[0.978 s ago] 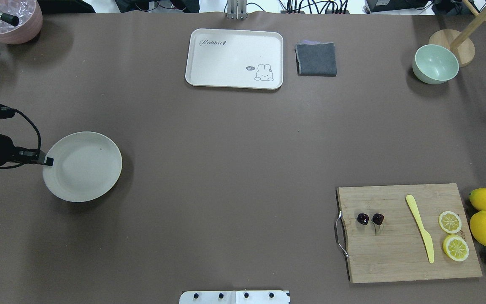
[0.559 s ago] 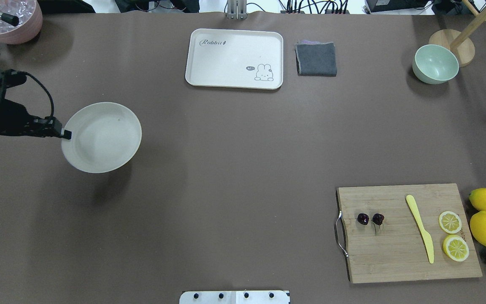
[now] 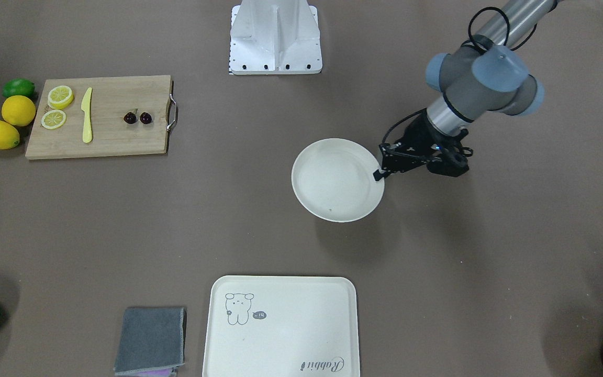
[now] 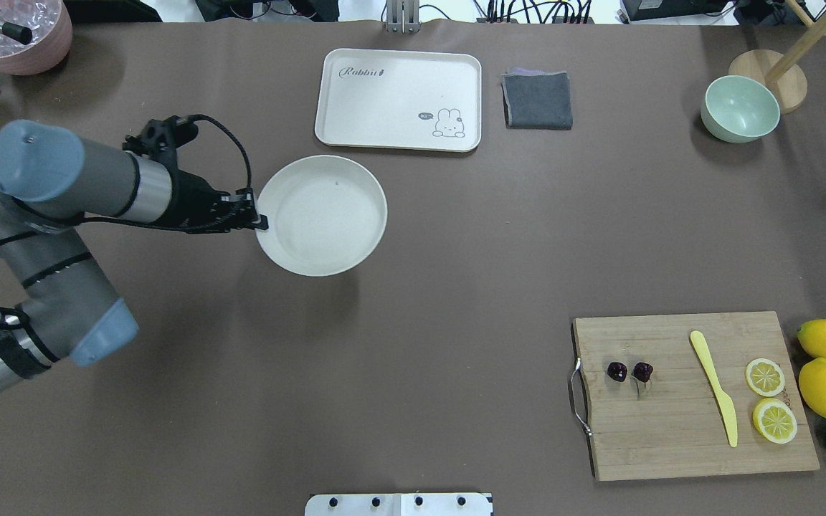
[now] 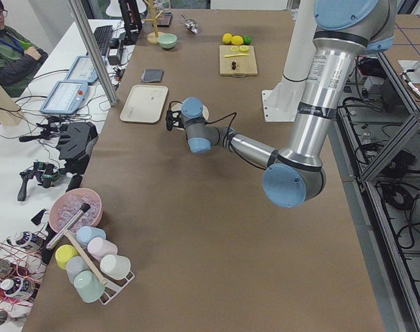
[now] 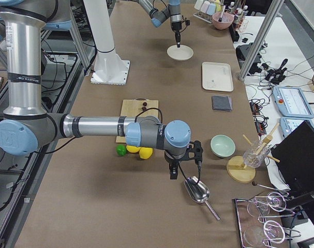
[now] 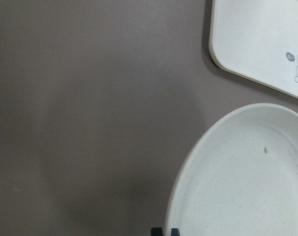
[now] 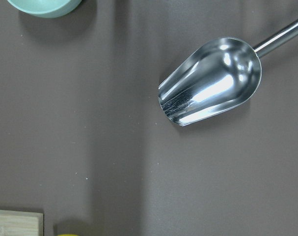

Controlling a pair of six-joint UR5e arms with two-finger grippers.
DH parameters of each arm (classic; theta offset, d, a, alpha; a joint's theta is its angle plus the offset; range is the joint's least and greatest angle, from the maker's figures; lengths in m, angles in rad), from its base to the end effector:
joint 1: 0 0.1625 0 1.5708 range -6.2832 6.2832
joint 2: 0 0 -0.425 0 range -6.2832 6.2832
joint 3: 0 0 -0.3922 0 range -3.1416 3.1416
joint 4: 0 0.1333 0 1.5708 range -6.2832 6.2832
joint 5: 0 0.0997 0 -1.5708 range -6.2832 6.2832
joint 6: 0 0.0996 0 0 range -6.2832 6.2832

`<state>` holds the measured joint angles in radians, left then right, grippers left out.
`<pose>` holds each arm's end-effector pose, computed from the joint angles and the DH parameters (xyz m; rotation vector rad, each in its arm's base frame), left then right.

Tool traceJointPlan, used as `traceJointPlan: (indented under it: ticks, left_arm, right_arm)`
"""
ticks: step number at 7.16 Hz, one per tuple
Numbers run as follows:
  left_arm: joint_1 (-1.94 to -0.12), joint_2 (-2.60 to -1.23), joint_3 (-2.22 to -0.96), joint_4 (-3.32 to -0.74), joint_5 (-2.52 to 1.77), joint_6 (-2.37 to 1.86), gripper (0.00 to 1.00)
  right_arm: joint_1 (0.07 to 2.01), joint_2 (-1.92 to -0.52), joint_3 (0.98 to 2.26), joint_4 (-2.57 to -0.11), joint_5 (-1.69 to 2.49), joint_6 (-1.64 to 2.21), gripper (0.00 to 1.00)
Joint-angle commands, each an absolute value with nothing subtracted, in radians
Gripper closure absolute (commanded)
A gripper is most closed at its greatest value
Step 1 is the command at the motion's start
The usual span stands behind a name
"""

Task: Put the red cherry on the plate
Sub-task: 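Drag the white bowl with the left gripper toward the table center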

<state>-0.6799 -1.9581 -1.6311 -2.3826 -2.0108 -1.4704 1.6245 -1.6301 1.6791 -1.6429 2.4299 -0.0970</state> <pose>0.4331 -0.4670 0.3190 0.1193 1.2875 -0.2198 0.0827 -0.4609 0.6349 0.0431 -0.8583 -0.0307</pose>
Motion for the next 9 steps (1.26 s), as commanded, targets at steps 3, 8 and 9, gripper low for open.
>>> traceJointPlan:
  ticks: [3, 8, 9]
  left_arm:
    - [-0.437, -2.029, -1.657, -2.250, -1.727, -1.522, 1.00]
    - [-0.475, -2.019, -1.667, -2.252, -1.681, -1.513, 0.02]
    - [-0.541, -2.017, -1.664, -2.252, -1.696, -1.491, 0.02]
  right_arm:
    - [1.624, -1.631, 1.683, -1.638, 2.430, -0.092, 0.00]
    - [1.535, -1.588, 1.820, -1.638, 2.457, 0.080, 0.00]
    - [1.453, -1.577, 1.918, -1.638, 2.457, 0.227, 0.00]
